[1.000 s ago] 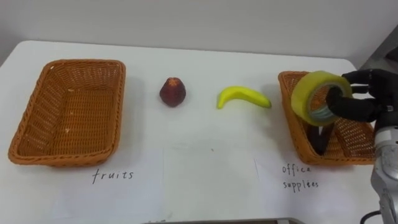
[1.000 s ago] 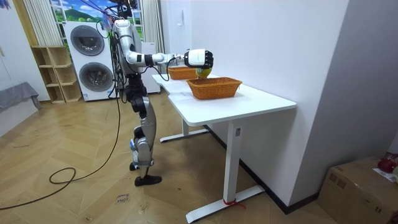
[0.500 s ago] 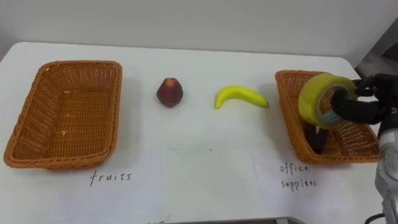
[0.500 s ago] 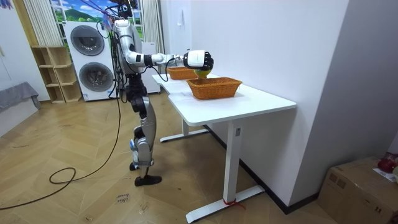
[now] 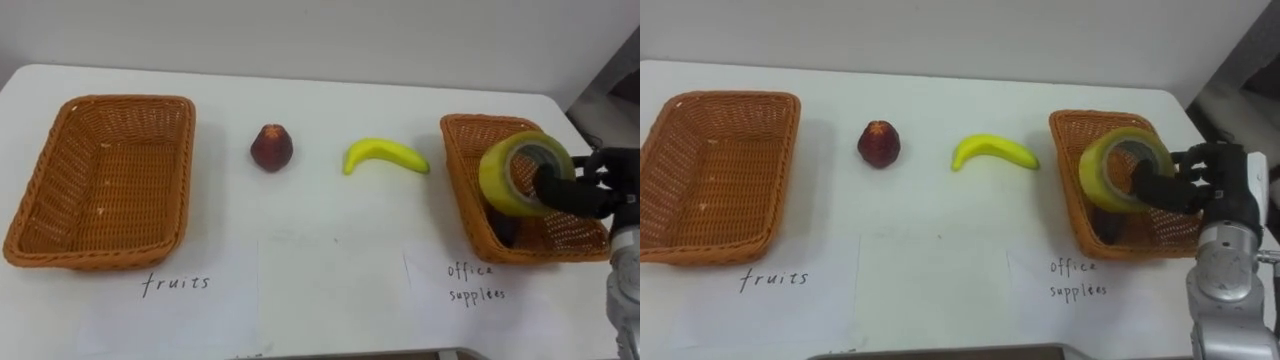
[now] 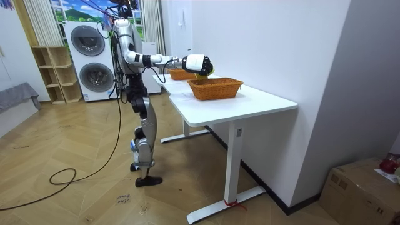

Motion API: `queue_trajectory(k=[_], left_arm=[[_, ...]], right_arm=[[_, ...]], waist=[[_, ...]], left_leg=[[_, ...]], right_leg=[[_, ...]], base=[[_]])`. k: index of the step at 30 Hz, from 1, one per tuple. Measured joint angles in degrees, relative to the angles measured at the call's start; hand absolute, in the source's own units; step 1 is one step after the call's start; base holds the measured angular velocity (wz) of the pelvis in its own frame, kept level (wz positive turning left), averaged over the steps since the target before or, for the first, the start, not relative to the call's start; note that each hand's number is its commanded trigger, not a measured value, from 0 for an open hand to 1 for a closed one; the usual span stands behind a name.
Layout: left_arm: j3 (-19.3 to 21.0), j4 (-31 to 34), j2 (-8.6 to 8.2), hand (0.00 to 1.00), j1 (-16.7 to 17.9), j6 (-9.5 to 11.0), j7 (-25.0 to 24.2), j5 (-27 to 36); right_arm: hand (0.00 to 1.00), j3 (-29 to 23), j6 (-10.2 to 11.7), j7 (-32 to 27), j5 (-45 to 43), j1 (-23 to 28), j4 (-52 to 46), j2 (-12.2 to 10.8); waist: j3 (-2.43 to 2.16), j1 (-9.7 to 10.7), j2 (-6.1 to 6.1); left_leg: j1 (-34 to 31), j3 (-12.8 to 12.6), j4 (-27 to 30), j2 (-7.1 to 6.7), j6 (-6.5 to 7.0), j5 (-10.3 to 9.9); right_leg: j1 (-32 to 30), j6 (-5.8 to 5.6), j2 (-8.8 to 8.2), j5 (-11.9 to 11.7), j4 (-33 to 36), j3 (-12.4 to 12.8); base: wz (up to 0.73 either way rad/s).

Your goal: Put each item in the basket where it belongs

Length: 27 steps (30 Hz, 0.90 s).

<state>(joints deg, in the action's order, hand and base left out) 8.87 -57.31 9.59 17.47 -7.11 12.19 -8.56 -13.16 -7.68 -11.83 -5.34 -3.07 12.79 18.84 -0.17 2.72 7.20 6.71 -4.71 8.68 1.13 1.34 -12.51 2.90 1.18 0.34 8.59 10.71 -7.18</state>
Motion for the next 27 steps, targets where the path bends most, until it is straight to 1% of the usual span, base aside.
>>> queue_trajectory(k=[1, 2, 4, 5, 6, 7, 12, 16, 22, 27], left_arm=[[-0.01, 0.0, 0.0, 0.0, 0.0, 0.0, 0.0, 0.0], [-0.01, 0.0, 0.0, 0.0, 0.0, 0.0, 0.01, 0.0], [0.0, 0.02, 0.0, 0.0, -0.01, 0.0, 0.01, -0.01], [0.0, 0.07, 0.01, 0.0, -0.01, 0.0, 0.01, -0.02], [0.0, 0.1, 0.01, 0.0, 0.0, 0.0, 0.01, -0.02], [0.0, 0.16, 0.01, 0.0, -0.01, 0.0, 0.01, -0.02], [-0.01, 0.19, 0.01, 0.0, -0.01, 0.01, 0.04, -0.03], [0.0, 0.28, 0.02, 0.0, 0.03, -0.05, 0.04, -0.02], [0.0, 0.47, 0.02, 0.0, 0.04, -0.11, 0.04, -0.02], [-0.01, 0.45, 0.01, 0.0, 0.06, -0.38, 0.04, -0.02]], right_arm=[[1.0, 0.0, 0.0, 0.01, 0.0, 0.0, 0.0, 0.0], [0.97, 0.0, 0.0, 0.01, 0.0, 0.0, 0.0, 0.0], [0.54, 0.0, 0.0, 0.04, 0.0, 0.0, 0.0, 0.0], [0.38, 0.0, 0.0, 0.07, 0.0, 0.0, -0.01, 0.0], [0.07, 0.0, 0.0, 0.09, 0.0, 0.0, -0.01, 0.0], [0.0, 0.0, 0.0, 0.12, 0.0, 0.0, -0.01, 0.0], [0.0, -0.39, 0.06, 0.12, -0.02, -0.01, -0.01, 0.0], [0.0, -1.84, 0.07, 0.07, 0.02, -0.02, -0.12, 0.0], [0.0, -1.9, 0.07, 0.03, 0.02, -0.02, -0.1, 0.0], [0.0, -1.9, 0.07, 0.03, 0.02, -0.02, -0.1, 0.0]], waist=[[-0.02, 0.0, 0.06], [-0.03, 0.0, 0.07], [-0.02, 0.02, 0.06], [-0.01, 0.03, 0.03], [-0.01, 0.03, 0.02], [0.0, 0.03, 0.01], [0.03, -0.02, -0.07], [0.07, -0.09, -0.23], [0.07, -0.05, -0.54], [0.08, -0.07, -0.53]], left_leg=[[0.0, 0.0, -0.01, 0.0, 0.0, 0.0], [0.0, 0.0, -0.02, 0.01, 0.0, 0.0], [0.0, 0.0, -0.04, 0.01, 0.0, 0.0], [0.0, 0.0, -0.04, 0.02, 0.0, 0.0], [0.0, 0.0, -0.04, 0.02, 0.0, 0.0], [0.0, 0.0, -0.05, 0.03, 0.0, 0.0], [0.0, 0.01, -0.05, 0.03, 0.0, 0.0], [0.04, 0.01, -0.05, 0.03, 0.0, 0.0], [0.06, -0.01, -0.05, 0.04, 0.0, 0.0], [0.07, -0.02, -0.06, 0.03, 0.0, 0.0]], right_leg=[[0.0, 0.0, 0.01, 0.0, 0.0, -0.01], [0.0, 0.0, 0.01, 0.0, 0.0, -0.02], [0.0, 0.0, 0.01, 0.0, 0.0, -0.02], [0.0, 0.0, 0.02, 0.0, 0.0, -0.02], [0.0, 0.0, 0.02, 0.0, 0.0, -0.02], [0.0, 0.0, 0.03, 0.0, 0.0, -0.02], [0.01, 0.0, 0.02, 0.0, 0.05, -0.21], [0.01, 0.01, 0.01, 0.0, 0.06, 0.01], [0.01, 0.01, 0.03, -0.01, 0.07, 0.03], [0.01, 0.01, 0.03, -0.01, 0.07, 0.02]], base=[[0.0], [0.0], [0.0], [0.0], [0.0], [0.0], [0.0], [0.0], [0.0], [0.0]])
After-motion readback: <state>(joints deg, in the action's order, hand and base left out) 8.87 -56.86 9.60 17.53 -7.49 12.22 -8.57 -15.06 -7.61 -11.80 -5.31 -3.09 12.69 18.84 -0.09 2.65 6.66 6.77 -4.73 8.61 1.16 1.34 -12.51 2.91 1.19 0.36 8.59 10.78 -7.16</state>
